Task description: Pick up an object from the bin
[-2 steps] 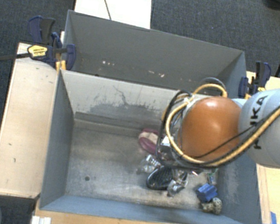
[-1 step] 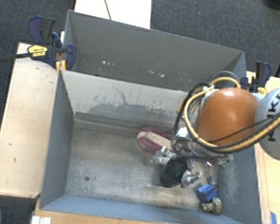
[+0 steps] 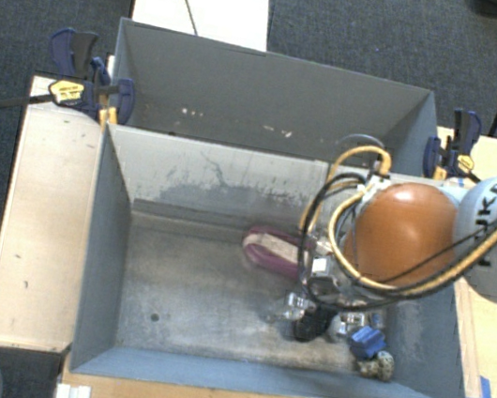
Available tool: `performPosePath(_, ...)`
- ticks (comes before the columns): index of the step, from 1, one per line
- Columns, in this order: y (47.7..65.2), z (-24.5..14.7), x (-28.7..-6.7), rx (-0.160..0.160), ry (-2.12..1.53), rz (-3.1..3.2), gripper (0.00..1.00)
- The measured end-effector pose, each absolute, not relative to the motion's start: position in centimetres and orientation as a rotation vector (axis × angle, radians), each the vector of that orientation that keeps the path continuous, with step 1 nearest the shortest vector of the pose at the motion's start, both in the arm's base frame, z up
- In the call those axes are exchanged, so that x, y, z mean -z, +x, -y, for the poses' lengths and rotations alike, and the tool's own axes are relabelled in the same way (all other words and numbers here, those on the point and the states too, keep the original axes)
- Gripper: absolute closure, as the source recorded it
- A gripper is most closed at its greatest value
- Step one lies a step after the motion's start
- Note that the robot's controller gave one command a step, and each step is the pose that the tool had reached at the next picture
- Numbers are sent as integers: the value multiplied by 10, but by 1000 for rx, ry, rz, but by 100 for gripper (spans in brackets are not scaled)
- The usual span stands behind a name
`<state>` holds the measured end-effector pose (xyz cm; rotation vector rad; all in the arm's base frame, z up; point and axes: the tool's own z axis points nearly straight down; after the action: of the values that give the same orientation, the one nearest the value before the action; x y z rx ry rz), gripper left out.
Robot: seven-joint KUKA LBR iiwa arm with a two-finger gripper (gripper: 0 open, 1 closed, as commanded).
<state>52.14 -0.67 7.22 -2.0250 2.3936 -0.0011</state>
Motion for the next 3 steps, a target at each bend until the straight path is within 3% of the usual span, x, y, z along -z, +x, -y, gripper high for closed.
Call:
performPosePath(1,523,6,-73,1,-2017,-2401,0)
performPosePath(2,523,4,-75,0,-2011,-2404,100)
performPosePath(3,523,4,-85,-1,-2002,-2418,100)
